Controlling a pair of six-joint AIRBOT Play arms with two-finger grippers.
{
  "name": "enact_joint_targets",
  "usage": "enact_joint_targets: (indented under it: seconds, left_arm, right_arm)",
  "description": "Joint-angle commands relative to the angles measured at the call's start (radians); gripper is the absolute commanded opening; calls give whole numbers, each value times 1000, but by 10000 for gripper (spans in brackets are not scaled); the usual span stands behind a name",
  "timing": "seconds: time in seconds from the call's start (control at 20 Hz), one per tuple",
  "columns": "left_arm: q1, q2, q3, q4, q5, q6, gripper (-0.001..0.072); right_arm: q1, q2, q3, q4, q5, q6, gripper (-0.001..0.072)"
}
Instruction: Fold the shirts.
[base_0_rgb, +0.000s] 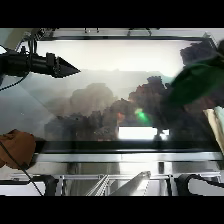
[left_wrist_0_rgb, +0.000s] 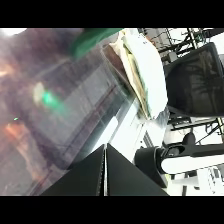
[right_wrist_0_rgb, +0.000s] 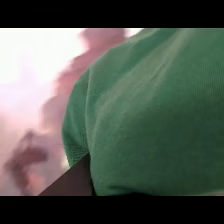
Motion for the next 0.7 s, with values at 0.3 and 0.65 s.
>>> enact_joint_targets:
  seconds: [0.3, 0.65]
  left_arm:
    - [-68, -1, 0, -2, 83, 8, 2]
    - [-138, -1, 0, -1, 109, 45, 2]
  right_arm:
    - [-293, -66, 250, -200, -86, -231, 15]
    - [-422, -89, 200, -265, 362, -107, 14]
